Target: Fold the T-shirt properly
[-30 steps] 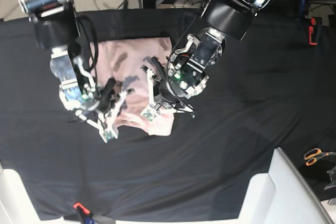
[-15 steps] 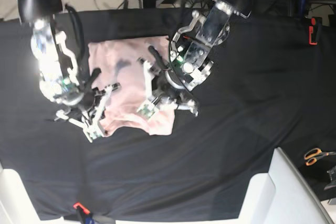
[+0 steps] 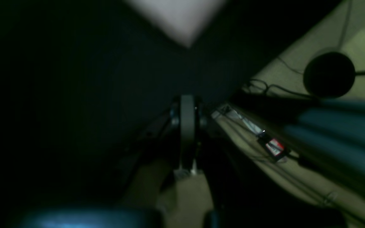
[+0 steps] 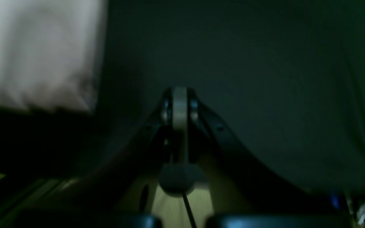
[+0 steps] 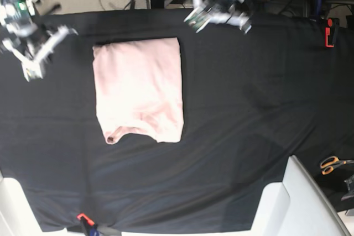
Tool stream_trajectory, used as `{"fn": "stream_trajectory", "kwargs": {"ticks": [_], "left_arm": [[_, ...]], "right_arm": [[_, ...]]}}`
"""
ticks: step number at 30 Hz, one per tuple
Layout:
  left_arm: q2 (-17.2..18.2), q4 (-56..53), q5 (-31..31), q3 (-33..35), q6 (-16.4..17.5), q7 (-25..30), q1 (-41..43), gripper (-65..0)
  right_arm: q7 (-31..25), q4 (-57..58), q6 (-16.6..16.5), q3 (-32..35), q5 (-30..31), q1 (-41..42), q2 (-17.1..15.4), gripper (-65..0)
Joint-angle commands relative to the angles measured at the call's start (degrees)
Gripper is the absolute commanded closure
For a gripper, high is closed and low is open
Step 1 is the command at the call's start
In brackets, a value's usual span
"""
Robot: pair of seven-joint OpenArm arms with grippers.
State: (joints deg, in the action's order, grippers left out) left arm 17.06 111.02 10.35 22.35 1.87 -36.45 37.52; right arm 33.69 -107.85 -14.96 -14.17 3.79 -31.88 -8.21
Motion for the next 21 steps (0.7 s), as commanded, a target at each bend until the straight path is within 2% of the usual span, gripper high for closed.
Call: {"fn": "stream_trajectory", "kwargs": {"ticks": [1,5,9,12,15,18,21], "left_arm": [[0.2,1.1,-0.1,-0.5,-0.6,2.1,2.4,0.0],[0.7,0.7,-0.1,-3.5,-1.3,4.9,11.7,0.0],[0.7,-3.2,-0.1,-3.5,-1.3,5.3,16.9,0.0],[0.4,-14.8,-0.1,-3.6,-1.3,7.9,14.8,0.0],[-0.1,-29.8,-0.5,-3.6,-1.3,15.7,9.5,0.0],[-2.5,-48.8,-0.5,-3.5,-1.3,24.7,1.1,0.0],[-5.2,-70.5,-0.5,-3.5,-1.1,35.0,-8.6,0.0]], "right_arm": [[-0.4,-0.9,-0.2,-0.9,0.2,-1.8,-0.3,0.0],[-0.2,-1.0,-0.2,-4.5,0.2,-8.7,3.2,0.0],[7.5,0.0,-0.4,-4.3,0.3,-13.2,6.2,0.0],[9.2,9.4,-0.5,2.1,0.2,-13.4,7.3,0.0],[5.6,23.5,-0.4,8.2,0.1,-9.0,6.1,0.0],[0.7,43.5,-0.2,12.7,0.2,-1.4,5.9,0.0],[-9.3,66.2,-0.2,15.9,0.2,6.7,6.1,0.0]]}}
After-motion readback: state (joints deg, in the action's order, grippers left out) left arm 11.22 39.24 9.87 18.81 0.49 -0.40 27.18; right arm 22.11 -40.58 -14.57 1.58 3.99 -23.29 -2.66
